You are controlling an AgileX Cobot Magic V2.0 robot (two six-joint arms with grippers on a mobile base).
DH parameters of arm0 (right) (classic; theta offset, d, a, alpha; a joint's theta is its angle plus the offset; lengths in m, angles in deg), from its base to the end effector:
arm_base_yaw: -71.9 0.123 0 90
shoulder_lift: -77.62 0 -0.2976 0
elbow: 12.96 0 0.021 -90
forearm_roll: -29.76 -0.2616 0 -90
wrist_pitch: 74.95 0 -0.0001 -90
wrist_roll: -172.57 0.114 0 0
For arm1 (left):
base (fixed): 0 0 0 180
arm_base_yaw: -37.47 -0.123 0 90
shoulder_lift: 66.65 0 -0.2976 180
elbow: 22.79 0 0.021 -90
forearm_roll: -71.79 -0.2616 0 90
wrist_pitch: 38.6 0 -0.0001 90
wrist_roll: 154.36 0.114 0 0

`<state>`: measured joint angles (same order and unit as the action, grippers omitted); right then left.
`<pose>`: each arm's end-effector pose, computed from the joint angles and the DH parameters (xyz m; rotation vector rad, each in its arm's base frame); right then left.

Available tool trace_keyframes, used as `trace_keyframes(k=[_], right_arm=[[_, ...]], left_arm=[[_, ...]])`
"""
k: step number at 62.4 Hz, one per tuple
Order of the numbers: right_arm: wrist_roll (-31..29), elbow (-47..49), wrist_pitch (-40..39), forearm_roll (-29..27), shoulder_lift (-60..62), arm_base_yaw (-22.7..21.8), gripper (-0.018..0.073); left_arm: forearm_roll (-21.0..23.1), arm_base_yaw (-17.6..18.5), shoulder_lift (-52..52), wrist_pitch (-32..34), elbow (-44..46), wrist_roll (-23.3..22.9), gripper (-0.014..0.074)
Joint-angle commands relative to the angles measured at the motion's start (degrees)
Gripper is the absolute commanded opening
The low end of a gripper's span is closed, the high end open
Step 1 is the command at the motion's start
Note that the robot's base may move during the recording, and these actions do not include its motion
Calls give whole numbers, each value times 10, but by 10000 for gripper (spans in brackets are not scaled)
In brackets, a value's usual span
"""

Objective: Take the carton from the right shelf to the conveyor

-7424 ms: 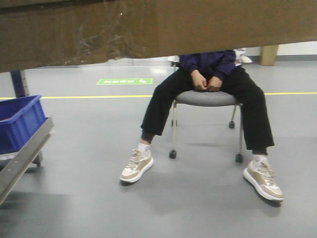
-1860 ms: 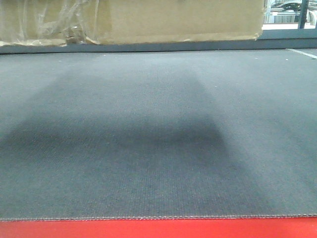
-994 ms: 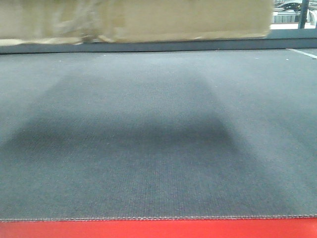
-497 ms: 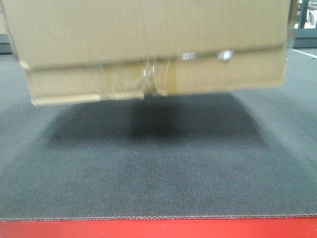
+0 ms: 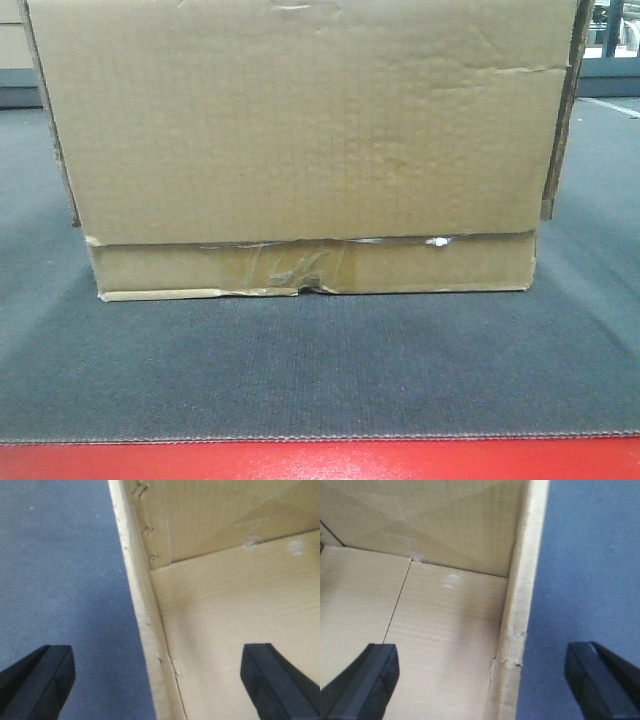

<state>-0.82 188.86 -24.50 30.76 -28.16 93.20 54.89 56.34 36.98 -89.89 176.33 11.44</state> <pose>0.3921 0.1512 0.3780 -0.3076 2.3361 0.2181 0.3940 -0.1073 0.3802 0.2009 2.3156 0.0737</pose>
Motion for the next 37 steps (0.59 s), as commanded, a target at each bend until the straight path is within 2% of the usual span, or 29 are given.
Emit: trace_keyframes(k=[1,7,12,18,26,28,33,37], right_arm=[[-1,13,-8,4,22,-1,568],[-1,18,-7,4,44,-3,553],[-1,18,-6,6,68,-6,492],[-1,18,12,6,95,-23,324],[-1,10,40,6,126,-71,-34],[-1,4,44,6,133,-83,-95],[-1,-26,45,6,154,-117,-59],[-7,-55,40,6,168,-135,-60]], left_arm=[[-3,2,-15,-8,25,3,547],[-3,2,-34,-23,47,3,494],[-3,-5,-55,-31,55,6,440],[-3,-23,-86,-36,49,6,354],[7,-67,-127,-32,8,19,177],[15,-80,-138,-29,-5,25,129],[37,-110,-163,-13,-55,43,-23],[56,-129,-184,6,-94,51,-17]])
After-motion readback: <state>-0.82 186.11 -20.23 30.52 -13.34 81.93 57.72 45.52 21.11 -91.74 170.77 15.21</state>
